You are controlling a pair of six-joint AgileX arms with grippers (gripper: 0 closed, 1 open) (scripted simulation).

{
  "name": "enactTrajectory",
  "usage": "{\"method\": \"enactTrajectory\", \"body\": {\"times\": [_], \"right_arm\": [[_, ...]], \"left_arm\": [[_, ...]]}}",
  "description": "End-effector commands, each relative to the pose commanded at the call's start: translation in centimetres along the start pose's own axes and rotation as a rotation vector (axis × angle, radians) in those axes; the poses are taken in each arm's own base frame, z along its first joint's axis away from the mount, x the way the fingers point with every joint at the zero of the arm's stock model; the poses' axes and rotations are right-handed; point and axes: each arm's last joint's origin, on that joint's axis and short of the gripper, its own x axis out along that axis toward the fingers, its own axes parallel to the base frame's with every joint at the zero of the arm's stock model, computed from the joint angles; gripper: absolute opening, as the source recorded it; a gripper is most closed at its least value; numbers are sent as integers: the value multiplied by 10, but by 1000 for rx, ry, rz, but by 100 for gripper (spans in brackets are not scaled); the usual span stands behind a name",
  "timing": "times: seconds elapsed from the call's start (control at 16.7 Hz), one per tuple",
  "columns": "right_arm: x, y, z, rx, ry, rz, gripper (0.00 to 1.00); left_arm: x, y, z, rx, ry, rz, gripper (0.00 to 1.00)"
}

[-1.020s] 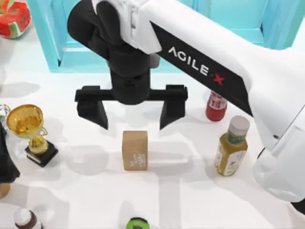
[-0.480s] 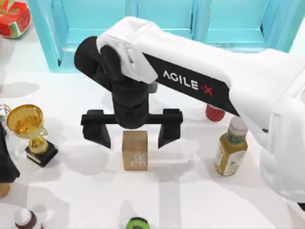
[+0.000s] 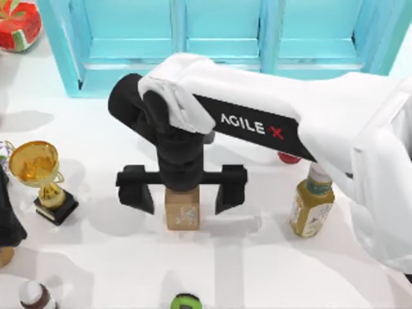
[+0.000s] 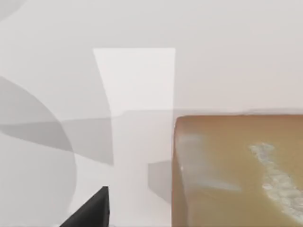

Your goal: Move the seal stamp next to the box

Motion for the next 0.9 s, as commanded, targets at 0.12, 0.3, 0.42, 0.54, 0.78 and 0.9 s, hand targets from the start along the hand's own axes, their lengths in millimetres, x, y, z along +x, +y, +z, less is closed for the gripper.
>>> {"method": "enactTrajectory", "body": {"times": [0.12, 0.3, 0.42, 0.54, 0.78, 0.9], "right_arm": [[0, 0, 0, 0, 0, 0, 92], [0, 0, 0, 0, 0, 0, 70], [0, 0, 0, 0, 0, 0, 55], [0, 0, 0, 0, 0, 0, 40], [0, 0, 0, 0, 0, 0, 10], [0, 0, 0, 0, 0, 0, 0]], "left_arm": [[0, 0, 0, 0, 0, 0, 100], [0, 0, 0, 0, 0, 0, 100], [0, 0, 0, 0, 0, 0, 100], [0, 0, 0, 0, 0, 0, 100], [0, 0, 0, 0, 0, 0, 100], [0, 0, 0, 0, 0, 0, 100]]}}
